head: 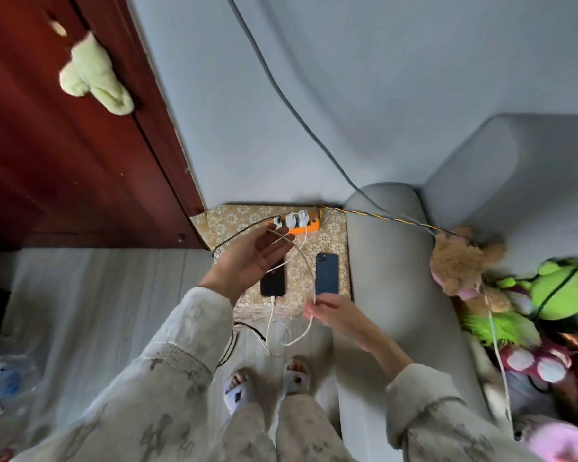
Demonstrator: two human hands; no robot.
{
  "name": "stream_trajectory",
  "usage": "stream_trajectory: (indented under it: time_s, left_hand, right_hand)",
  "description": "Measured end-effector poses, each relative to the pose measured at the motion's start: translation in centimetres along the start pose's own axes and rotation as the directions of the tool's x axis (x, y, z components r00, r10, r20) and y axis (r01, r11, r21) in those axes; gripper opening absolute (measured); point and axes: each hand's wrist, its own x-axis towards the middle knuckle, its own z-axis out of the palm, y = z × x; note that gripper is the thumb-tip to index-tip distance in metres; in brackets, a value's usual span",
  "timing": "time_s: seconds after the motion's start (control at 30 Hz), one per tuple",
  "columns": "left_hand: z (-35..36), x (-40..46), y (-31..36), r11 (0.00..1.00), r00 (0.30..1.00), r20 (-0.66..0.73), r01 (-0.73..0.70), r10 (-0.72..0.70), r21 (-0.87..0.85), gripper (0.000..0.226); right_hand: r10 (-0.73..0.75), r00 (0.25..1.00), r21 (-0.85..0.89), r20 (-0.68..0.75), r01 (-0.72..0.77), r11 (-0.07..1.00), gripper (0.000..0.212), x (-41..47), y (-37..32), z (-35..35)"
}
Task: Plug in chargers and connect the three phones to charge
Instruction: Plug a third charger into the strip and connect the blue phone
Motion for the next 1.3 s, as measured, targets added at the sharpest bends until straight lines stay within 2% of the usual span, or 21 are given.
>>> stream_trajectory:
  time_s: [0.03, 0.1, 0.17, 0.23, 0.37, 0.43, 0.5, 0.53, 0.6, 0.67, 0.77, 0.83, 0.9, 0.93, 1.03, 1.1, 1.2, 1.3]
  left_hand:
    - [0.3, -0.3, 0.4, 0.999, 1.0, 0.014, -0.026, 0.026, 0.02, 0.019]
    - [0.7, -1.1, 0.6, 0.976, 0.998, 0.026, -0.067, 0.063, 0.208, 0.012]
    - [0.5, -1.9, -0.4, 0.845, 0.997, 0.028, -0.075, 0.071, 0.53, 0.02]
    - [0.3, -2.7, -1.7, 0.709, 0.999, 0.038, -0.046, 0.028, 0.704, 0.041]
    - [0.2, -3.6, -3.5, 0.467, 0.99, 0.13, -0.086, -0.063, 0.88, 0.046]
    - [0.6, -3.8, -3.8, 0.416, 0.98, 0.19, -0.145, -0.068, 0.898, 0.041]
    - [1.3, -4.1, -3.9, 0.402, 0.965, 0.259, -0.221, -0.044, 0.888, 0.024]
    - [1.7, -4.3, -3.7, 0.411, 0.958, 0.288, -0.261, -0.003, 0.874, 0.016]
    - [2.6, -4.5, -3.2, 0.452, 0.944, 0.3, -0.33, 0.139, 0.829, 0.021]
    - [3.5, -4.9, -2.3, 0.523, 0.923, 0.267, -0.378, 0.277, 0.764, 0.028]
    - [4.4, -5.2, -0.4, 0.68, 0.894, 0.213, -0.441, 0.395, 0.586, 0.028]
    - [4.8, -5.3, 1.0, 0.796, 0.888, 0.171, -0.459, 0.427, 0.394, 0.026]
    - [4.9, -5.3, 2.1, 0.863, 0.89, 0.149, -0.455, 0.431, 0.221, 0.027]
    - [5.0, -5.4, 2.6, 0.876, 0.89, 0.145, -0.453, 0.432, 0.167, 0.027]
    - [4.6, -5.2, 3.4, 0.887, 0.885, 0.135, -0.457, 0.446, 0.065, 0.03]
    - [4.0, -5.1, 4.1, 0.88, 0.876, 0.099, -0.475, 0.473, -0.001, 0.029]
    - [2.1, -4.8, 5.4, 0.866, 0.867, 0.002, -0.497, 0.498, -0.053, 0.024]
    - [-0.7, -4.4, 6.0, 0.901, 0.886, -0.17, -0.432, 0.432, 0.041, 0.018]
  right_hand:
    - [0.003, 0.997, -0.004, -0.08, -0.004, 1.0, 0.023, 0.0, -0.2, -0.5]
    - [0.035, 0.979, 0.165, -0.2, -0.002, 0.986, 0.019, 0.0, -1.1, -1.5]
    - [0.035, 0.979, 0.343, -0.199, 0.036, 0.939, 0.015, -0.1, -2.5, -2.4]
    - [-0.001, 0.984, 0.452, -0.177, 0.082, 0.888, 0.013, -0.1, -4.1, -3.1]
    - [-0.06, 0.982, 0.656, -0.179, 0.165, 0.737, 0.011, -0.2, -7.5, -4.7]
    - [-0.07, 0.975, 0.709, -0.209, 0.201, 0.676, 0.011, -0.2, -8.6, -5.7]
    - [-0.071, 0.968, 0.736, -0.239, 0.229, 0.638, 0.011, -0.1, -9.3, -6.7]
    - [-0.075, 0.964, 0.743, -0.253, 0.243, 0.624, 0.011, 0.0, -9.5, -7.1]
    - [-0.081, 0.959, 0.739, -0.272, 0.262, 0.62, 0.017, 0.2, -9.6, -7.5]
    - [-0.075, 0.965, 0.687, -0.251, 0.233, 0.689, 0.027, 0.2, -9.1, -7.2]
    - [-0.101, 0.986, 0.467, -0.13, 0.151, 0.871, 0.032, -0.1, -8.1, -5.5]
    - [-0.144, 0.989, 0.34, -0.008, 0.139, 0.93, 0.034, -0.2, -7.7, -4.4]
    - [-0.2, 0.975, 0.216, 0.099, 0.175, 0.961, 0.037, 0.1, -7.5, -3.4]
    - [-0.222, 0.969, 0.137, 0.112, 0.206, 0.969, 0.035, 0.3, -7.5, -3.1]
    - [-0.279, 0.96, -0.174, 0.028, 0.28, 0.944, 0.023, 1.3, -6.9, -2.6]
    - [-0.28, 0.96, -0.328, -0.018, 0.259, 0.909, 0.018, 1.8, -6.0, -3.0]
    - [-0.246, 0.966, -0.401, -0.074, 0.197, 0.894, 0.025, 2.1, -4.4, -4.1]
    - [-0.231, 0.968, -0.424, -0.099, 0.169, 0.89, 0.023, 2.1, -3.7, -4.8]
